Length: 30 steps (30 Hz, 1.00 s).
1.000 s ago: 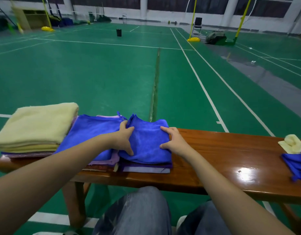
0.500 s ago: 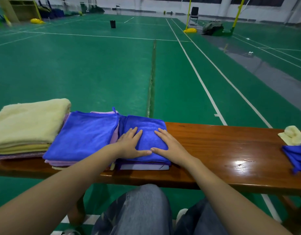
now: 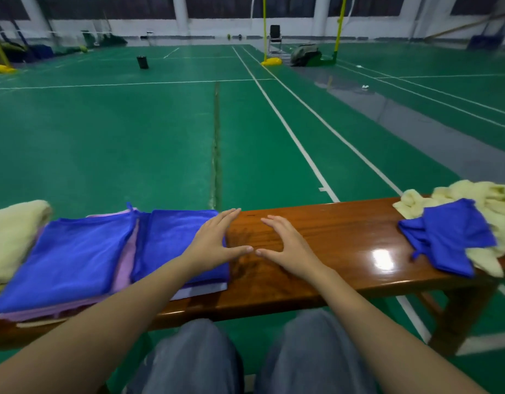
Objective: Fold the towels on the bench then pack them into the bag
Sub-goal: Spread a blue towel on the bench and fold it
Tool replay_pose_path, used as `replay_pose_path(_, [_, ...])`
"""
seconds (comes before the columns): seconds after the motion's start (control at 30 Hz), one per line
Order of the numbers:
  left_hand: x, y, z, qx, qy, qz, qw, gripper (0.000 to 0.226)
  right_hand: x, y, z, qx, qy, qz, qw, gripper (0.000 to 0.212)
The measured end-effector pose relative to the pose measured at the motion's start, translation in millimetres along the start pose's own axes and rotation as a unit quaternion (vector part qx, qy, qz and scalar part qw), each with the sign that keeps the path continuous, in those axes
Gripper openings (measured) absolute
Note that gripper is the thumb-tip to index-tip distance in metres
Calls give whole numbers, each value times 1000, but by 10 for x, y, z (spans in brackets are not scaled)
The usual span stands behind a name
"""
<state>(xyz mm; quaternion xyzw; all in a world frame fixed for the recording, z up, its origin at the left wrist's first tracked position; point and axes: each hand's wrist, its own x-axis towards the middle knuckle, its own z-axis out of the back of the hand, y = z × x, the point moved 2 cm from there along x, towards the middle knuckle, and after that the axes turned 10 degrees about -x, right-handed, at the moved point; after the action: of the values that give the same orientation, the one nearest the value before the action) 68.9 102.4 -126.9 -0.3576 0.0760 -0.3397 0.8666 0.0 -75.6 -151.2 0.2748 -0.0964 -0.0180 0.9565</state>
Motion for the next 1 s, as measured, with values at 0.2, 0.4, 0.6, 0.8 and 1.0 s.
replay_pose_path(0.2, [364, -508, -807, -11, 76, -34, 996, 111, -451, -881, 557, -63, -105, -145, 982, 64])
replay_pose_path(0.4, [581, -832, -1433, -8, 134, -42, 990, 81, -893, -1569, 1003, -229, -203, -305, 902, 58])
replay_pose_path(0.6, [652, -972, -1764, -18, 175, -37, 984, 75, -1133, -1984, 1079, -249, -162, -447, 844, 56])
replay_pose_path(0.8, [658, -987, -1800, -18, 173, -35, 984, 72, -1142, -1919, 1116, -255, -233, -408, 845, 29])
replay_pose_path(1.0, [560, -911, -1695, -17, 174, -34, 984, 71, -1063, -1664, 1042, -223, -203, -362, 882, 15])
